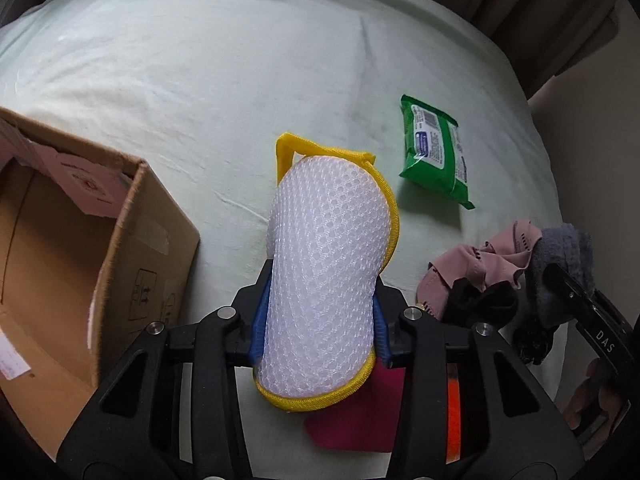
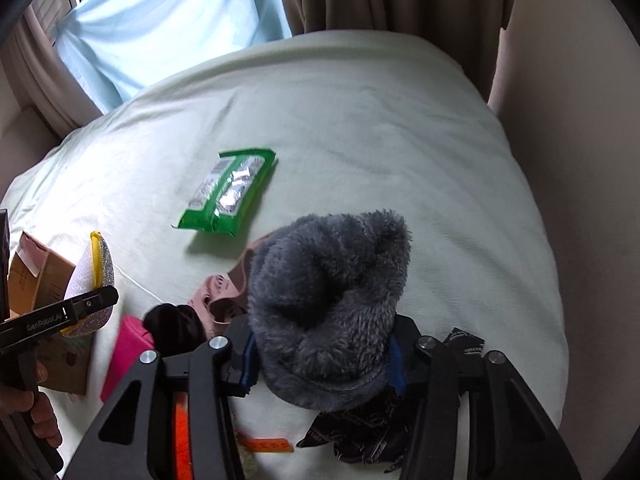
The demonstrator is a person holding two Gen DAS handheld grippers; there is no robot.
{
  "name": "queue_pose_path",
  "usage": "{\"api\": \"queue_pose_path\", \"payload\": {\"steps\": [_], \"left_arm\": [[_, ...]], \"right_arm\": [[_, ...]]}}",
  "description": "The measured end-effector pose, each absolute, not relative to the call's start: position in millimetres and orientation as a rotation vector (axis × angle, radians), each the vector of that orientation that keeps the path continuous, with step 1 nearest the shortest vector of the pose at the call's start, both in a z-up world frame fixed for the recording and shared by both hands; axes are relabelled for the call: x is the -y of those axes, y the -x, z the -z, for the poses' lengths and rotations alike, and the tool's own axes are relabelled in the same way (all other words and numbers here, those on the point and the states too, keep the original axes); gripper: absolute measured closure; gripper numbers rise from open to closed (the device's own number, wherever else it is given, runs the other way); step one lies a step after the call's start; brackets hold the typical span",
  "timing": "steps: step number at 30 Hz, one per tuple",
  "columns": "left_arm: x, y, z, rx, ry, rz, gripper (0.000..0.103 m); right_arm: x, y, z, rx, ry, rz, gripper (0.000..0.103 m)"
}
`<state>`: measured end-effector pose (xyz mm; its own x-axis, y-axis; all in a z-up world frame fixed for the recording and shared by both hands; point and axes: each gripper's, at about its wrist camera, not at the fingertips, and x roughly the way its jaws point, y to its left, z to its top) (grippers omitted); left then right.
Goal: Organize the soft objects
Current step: 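Carry the mesh pad with the left tool while the right tool carries the sock over the box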
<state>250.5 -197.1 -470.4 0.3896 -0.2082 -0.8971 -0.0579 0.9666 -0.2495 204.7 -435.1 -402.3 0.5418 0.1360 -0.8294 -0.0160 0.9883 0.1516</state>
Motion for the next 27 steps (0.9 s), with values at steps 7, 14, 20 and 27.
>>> {"api": "queue_pose_path", "payload": {"steps": [7, 14, 20, 27], "left_arm": [[199, -240, 421, -1.095, 0.238, 0.138, 0.066], [193, -213, 350, -1.002, 0.235, 0.180, 0.066], [179, -182, 272, -0.925, 0.210, 0.212, 0.066], [139, -157, 205, -0.871, 0.193, 0.196, 0.066]], "right_arm": [[435, -186, 359, -0.922, -0.156, -0.057, 0.058], [428, -151, 287, -0.836, -0.153, -0.030, 0.059], [404, -120, 217, -0.777, -0.117, -0.017, 0.059], [352, -93, 154, -0.722, -0.081, -0.043, 0.059]]}}
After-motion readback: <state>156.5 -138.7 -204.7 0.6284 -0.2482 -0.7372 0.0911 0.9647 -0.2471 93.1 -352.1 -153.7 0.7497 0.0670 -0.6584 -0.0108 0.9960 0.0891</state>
